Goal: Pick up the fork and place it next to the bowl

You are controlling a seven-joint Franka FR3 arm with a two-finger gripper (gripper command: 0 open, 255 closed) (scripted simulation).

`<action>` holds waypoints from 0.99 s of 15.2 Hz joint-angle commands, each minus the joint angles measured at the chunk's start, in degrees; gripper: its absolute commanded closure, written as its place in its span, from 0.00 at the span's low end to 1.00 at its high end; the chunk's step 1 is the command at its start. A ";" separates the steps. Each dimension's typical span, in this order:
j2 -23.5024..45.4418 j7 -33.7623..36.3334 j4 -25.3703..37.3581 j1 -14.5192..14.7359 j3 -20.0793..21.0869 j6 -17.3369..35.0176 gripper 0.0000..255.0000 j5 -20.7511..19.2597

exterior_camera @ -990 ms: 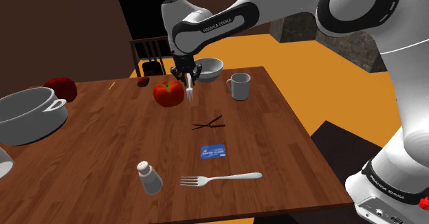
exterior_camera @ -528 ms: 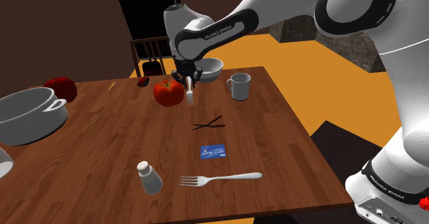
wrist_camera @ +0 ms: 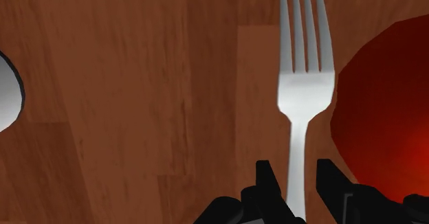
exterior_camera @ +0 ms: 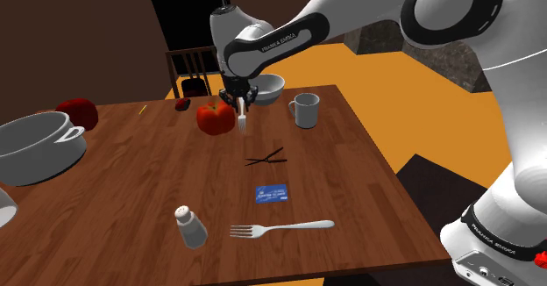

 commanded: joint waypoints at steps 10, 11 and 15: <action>-2.27 -0.97 -0.01 0.04 1.46 -4.36 0.00 1.88; -2.27 -0.97 -0.01 0.04 1.46 -4.36 0.00 1.88; -2.27 -0.97 -0.01 0.04 1.46 -4.36 0.00 1.88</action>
